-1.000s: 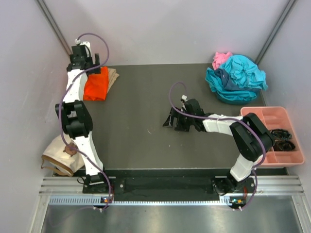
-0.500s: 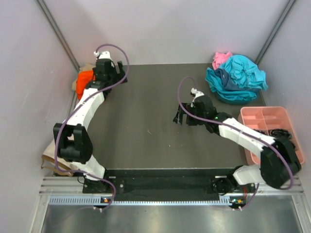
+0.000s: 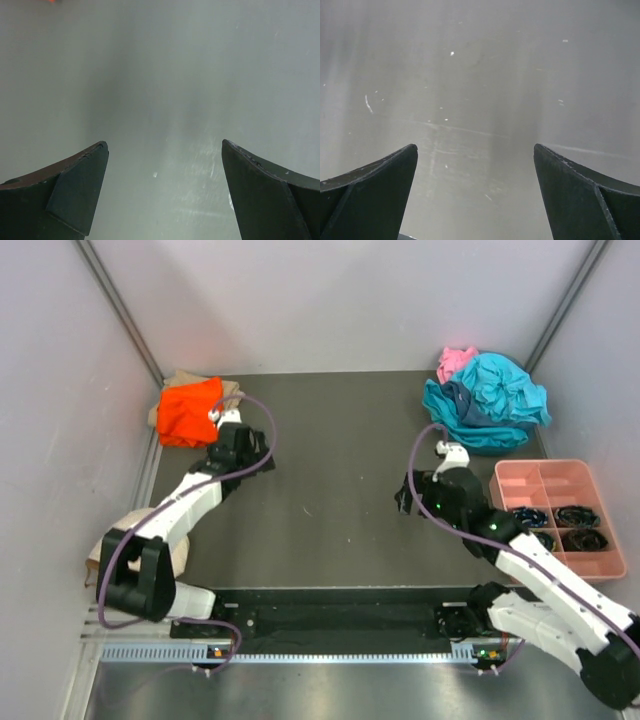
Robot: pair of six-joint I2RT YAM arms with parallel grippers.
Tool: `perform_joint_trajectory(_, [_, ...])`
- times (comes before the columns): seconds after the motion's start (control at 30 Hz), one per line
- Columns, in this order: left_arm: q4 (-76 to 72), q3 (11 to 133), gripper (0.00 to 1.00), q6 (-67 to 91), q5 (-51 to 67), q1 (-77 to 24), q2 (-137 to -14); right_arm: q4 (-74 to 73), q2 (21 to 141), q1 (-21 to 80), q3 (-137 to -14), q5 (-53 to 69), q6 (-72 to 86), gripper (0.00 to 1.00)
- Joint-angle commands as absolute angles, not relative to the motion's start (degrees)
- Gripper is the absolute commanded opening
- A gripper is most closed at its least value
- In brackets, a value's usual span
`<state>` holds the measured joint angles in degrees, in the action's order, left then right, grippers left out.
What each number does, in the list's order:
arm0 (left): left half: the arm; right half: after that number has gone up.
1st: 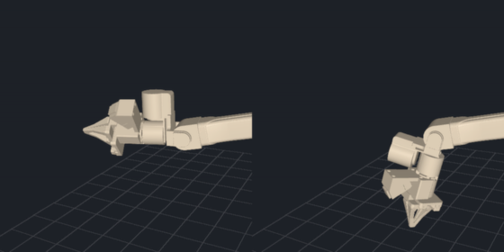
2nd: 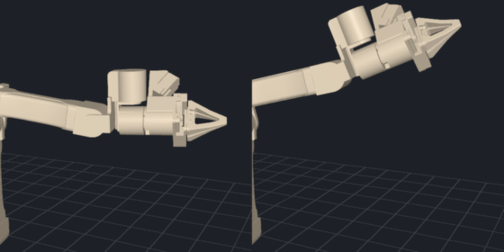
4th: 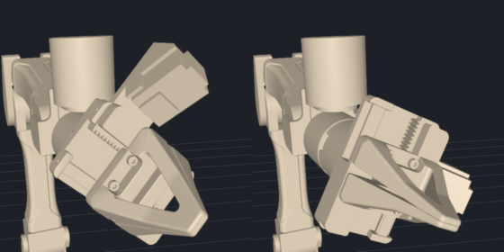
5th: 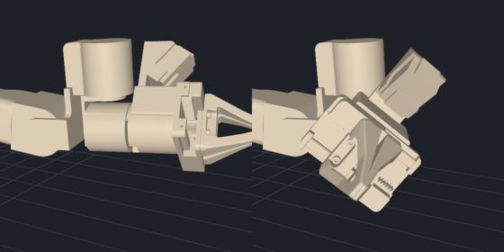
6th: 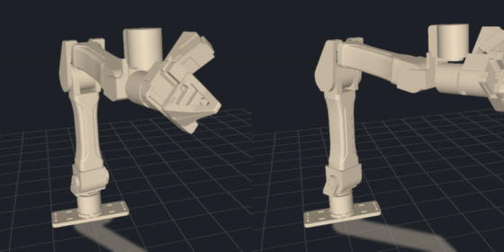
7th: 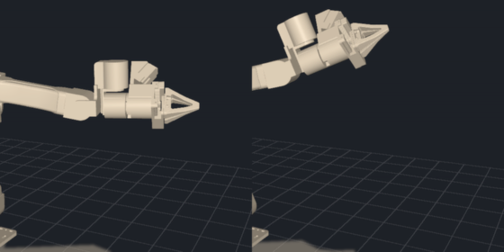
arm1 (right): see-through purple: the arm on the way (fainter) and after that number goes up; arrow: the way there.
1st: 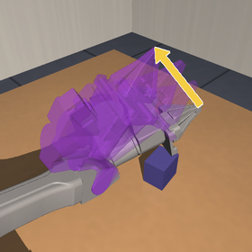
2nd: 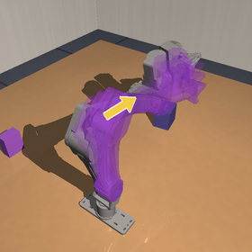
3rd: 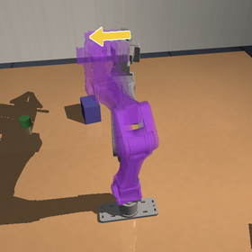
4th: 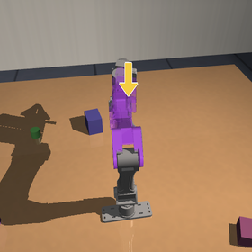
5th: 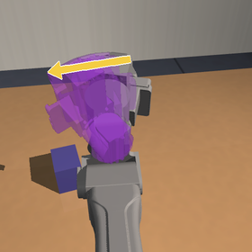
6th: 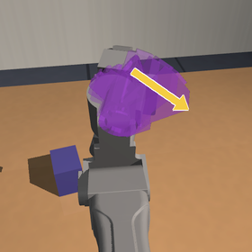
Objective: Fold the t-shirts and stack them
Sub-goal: Put the neatly folded tshirt into the corner of the board with the left arm
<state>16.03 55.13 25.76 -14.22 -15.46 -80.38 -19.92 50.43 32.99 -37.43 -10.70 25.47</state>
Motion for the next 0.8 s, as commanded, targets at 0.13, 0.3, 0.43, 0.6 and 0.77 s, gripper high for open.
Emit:
perform_joint_trajectory(0.13, [7.3,42.1,0.99,29.7,-13.9,-16.9,-68.1,-25.4,34.9,33.5,-33.1,-19.3,26.2,0.99])
perform_joint_trajectory(0.3, [5.7,38.7,0.99,28.9,-14.7,-17.0,-63.7,-28.4,31.5,33.6,-32.5,-21.9,26.5,0.99])
perform_joint_trajectory(0.43, [3.3,35.1,0.99,28.6,-14.9,-17.0,-61.3,-29.4,31.0,33.6,-32.0,-23.0,26.5,0.99])
perform_joint_trajectory(0.6, [2.4,34.2,0.99,28.2,-15.6,-17.0,-60.6,-29.4,30.6,33.7,-31.6,-23.6,27.0,0.99])
perform_joint_trajectory(0.77, [0.7,33.8,0.99,28.3,-16.1,-17.0,-60.2,-29.8,30.5,33.7,-31.7,-23.7,27.2,0.99])
